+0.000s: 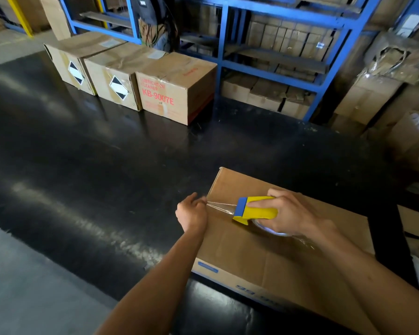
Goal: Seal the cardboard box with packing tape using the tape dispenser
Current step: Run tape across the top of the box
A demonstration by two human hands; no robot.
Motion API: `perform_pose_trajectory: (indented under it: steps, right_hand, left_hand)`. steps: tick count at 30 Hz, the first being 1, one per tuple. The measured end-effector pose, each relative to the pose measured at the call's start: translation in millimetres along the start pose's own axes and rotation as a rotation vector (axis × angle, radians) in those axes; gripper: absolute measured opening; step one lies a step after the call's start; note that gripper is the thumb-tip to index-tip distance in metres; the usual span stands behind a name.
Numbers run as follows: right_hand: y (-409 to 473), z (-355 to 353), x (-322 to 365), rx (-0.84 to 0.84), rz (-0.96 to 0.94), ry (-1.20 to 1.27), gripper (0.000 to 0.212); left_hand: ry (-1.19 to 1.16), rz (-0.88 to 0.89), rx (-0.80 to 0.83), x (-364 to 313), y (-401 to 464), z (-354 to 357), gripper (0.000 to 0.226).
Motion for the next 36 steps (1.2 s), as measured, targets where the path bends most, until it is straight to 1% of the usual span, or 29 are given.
perform_pose_trajectory:
  steps: [2,3,6,9,10,12,13,14,15,16,17,18,19,22,25,26,27,29,30,31,32,34,36]
  right_hand:
    - [0.2,0.1,2.2,-0.005,-0.002,0.021,0.053]
    - [0.4,-0.3,2.6,-0.01,0.0,0.023,0.052]
    - [0.8,-0.9,1.9,0.005,0.021,0.027,0.053]
    - [0.6,-2.3,2.8,0.02,0.028,0.018,0.054]
    - [0.9,-3.1,3.4,0.022,0.026,0.018,0.053]
    - [2.1,-4.0,4.3,0.016,0.027,0.011,0.052]
    - [2.5,-4.0,4.3,0.016,0.029,0.002,0.051]
    - [3.3,-4.1,4.4,0.018,0.03,-0.01,0.051]
    - [3.7,-4.0,4.5,0.021,0.032,-0.022,0.051]
    - [4.2,-4.0,4.2,0.024,0.034,-0.03,0.051]
    - [4.3,-4.4,4.2,0.028,0.036,-0.033,0.051]
    - [4.3,-4.2,3.9,0.03,0.037,-0.034,0.051]
    - [4.0,-4.1,3.7,0.029,0.04,-0.036,0.05]
    - [5.4,-3.6,2.7,0.021,0.049,-0.038,0.049]
    - [8.7,-1.6,2.0,0.048,0.051,-0.056,0.048]
    - [9.8,-1.1,1.1,0.061,0.057,-0.054,0.047]
    - [10.7,-0.9,0.5,0.073,0.062,-0.05,0.046]
    - [12.1,-1.3,0.8,0.089,0.059,-0.042,0.045]
    - [13.1,-1.4,1.4,0.092,0.055,-0.04,0.045]
    - [13.9,-1.6,2.0,0.096,0.051,-0.039,0.045]
    - [14.7,-1.2,1.9,0.104,0.049,-0.039,0.045]
    - [17.2,0.1,2.0,0.135,0.041,-0.062,0.046]
    - [21.0,-0.6,3.3,0.17,0.018,-0.1,0.047]
  left_hand:
    - [0.055,0.026,0.017,-1.7,-1.0,-0.2,0.042]
    - [0.101,0.067,0.042,-3.3,-2.5,0.9,0.043]
    - [0.343,0.202,0.162,-5.0,-6.1,9.0,0.051]
    - [0.519,0.246,0.265,4.0,-3.5,11.6,0.06]
    - [0.584,0.351,0.282,4.5,-3.0,11.4,0.059]
    - [0.691,0.633,0.343,-0.3,-10.1,14.1,0.055]
    - [0.739,0.749,0.409,-1.1,-14.4,18.6,0.054]
    - [0.777,0.795,0.503,-1.9,-19.2,23.6,0.055]
    - [0.822,0.801,0.581,-1.3,-23.0,27.1,0.058]
    - [0.856,0.748,0.639,3.1,-22.5,28.7,0.062]
    - [0.887,0.652,0.683,9.2,-18.4,28.8,0.066]
    - [0.897,0.566,0.707,14.9,-13.9,28.0,0.07]
    - [0.898,0.53,0.711,17.2,-10.9,27.1,0.073]
    - [0.883,0.465,0.771,18.8,-6.0,23.2,0.076]
    - [0.854,0.411,0.801,25.6,0.8,21.2,0.08]
    - [0.872,0.451,0.793,27.1,1.6,22.2,0.077]
    - [0.93,0.565,0.756,25.5,0.5,23.5,0.074]
    - [1.091,0.911,0.659,18.4,-6.7,28.9,0.071]
    - [1.141,1.034,0.657,17.5,-9.9,32.5,0.071]
    - [1.188,1.095,0.697,19.2,-11.8,35.7,0.072]
    - [1.224,1.108,0.748,22.3,-11.2,38.5,0.073]
    - [1.276,1.06,0.824,28.8,-6.3,41.7,0.074]
    - [1.315,1.057,0.806,27.8,-5.6,41.8,0.075]
Point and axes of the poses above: each hand's wrist, its own y-axis towards the middle knuckle, its own z-axis out of the palm, x = y × z, the point moved 6 cm from there along y, towards the middle knuckle, and after that the axes turned 9 degrees about -y, right-handed, at the moved point
